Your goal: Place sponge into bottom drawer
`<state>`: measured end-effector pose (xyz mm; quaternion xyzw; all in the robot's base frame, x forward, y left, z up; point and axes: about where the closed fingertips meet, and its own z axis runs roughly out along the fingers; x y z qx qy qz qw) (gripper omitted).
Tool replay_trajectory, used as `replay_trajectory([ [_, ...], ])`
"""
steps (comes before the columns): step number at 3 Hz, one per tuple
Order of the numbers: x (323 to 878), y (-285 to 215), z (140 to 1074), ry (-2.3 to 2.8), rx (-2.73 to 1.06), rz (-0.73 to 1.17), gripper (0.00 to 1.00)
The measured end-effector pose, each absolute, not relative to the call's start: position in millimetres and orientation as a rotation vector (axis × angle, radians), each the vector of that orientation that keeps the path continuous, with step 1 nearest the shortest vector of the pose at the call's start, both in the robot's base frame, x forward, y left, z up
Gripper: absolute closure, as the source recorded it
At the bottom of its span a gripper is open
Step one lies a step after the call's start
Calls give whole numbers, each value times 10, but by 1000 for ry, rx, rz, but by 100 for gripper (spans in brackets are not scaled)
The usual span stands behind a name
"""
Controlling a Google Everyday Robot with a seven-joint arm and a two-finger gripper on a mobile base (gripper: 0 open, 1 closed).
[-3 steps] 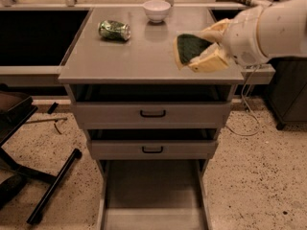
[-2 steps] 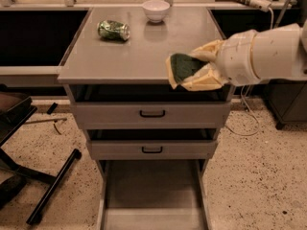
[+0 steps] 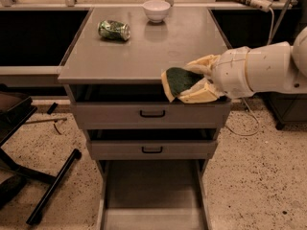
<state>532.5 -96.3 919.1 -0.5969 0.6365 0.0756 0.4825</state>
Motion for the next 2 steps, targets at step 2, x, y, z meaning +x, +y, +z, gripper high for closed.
replay_trajectory([
  [2, 5036, -989, 8373, 1607, -1379, 188, 100],
])
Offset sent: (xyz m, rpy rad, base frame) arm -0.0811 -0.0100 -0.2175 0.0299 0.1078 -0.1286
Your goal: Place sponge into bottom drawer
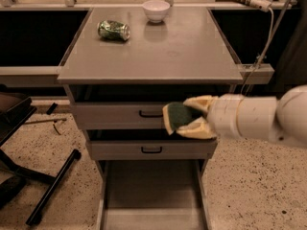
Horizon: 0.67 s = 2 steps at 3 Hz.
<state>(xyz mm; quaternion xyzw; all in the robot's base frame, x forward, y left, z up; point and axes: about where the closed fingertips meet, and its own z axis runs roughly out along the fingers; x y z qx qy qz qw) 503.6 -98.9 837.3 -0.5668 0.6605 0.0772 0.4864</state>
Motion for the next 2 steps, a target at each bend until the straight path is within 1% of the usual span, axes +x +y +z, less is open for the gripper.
replay_trajectory([
  [1, 4749, -997, 7655, 1688, -1360, 175, 100],
  [2, 4501, -770, 6930, 1699, -1389, 264, 100],
])
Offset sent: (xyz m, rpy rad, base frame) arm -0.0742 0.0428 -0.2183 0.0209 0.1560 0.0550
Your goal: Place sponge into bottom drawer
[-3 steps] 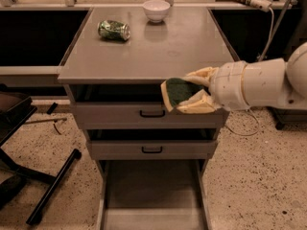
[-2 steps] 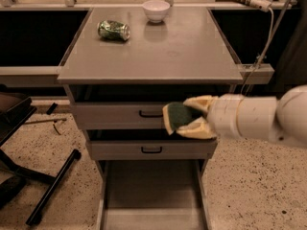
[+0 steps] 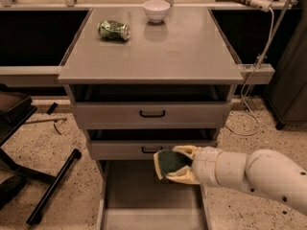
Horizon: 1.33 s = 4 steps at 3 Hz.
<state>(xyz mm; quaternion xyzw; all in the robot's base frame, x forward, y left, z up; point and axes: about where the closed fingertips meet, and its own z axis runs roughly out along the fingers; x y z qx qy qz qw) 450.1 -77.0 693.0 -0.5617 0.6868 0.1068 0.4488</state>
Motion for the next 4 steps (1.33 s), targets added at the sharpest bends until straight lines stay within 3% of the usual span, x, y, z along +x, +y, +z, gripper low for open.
replay_trajectory([
  [2, 4492, -737, 6405, 1707, -1332, 313, 100],
  [4, 4588, -546, 5041, 1798, -1202, 334, 100],
])
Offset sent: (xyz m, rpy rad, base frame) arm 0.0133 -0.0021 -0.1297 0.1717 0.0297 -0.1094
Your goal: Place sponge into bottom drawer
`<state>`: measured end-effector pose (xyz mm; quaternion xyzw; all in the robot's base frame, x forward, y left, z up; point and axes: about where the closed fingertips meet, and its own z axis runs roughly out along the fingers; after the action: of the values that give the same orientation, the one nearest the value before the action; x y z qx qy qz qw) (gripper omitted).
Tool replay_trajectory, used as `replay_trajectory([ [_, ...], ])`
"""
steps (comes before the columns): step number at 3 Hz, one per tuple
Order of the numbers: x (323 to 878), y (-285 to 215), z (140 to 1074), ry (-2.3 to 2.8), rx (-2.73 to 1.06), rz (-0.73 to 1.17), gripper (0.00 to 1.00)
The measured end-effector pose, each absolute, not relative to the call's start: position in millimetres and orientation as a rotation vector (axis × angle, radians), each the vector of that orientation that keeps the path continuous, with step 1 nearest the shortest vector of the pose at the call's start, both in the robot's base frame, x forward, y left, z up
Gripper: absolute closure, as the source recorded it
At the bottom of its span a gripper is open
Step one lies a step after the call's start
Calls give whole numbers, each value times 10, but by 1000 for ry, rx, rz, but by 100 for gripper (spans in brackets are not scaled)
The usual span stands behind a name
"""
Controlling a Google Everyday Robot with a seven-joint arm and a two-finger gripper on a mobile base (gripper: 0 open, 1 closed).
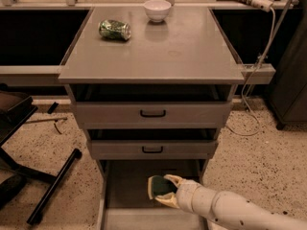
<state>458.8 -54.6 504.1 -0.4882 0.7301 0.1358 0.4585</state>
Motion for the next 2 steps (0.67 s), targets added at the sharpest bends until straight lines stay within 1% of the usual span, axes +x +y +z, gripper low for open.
replay_trajectory([
  [1, 4742, -361, 4599, 1811, -1180, 345, 100],
  [2, 4741, -361, 4599, 1811, -1180, 345, 100],
])
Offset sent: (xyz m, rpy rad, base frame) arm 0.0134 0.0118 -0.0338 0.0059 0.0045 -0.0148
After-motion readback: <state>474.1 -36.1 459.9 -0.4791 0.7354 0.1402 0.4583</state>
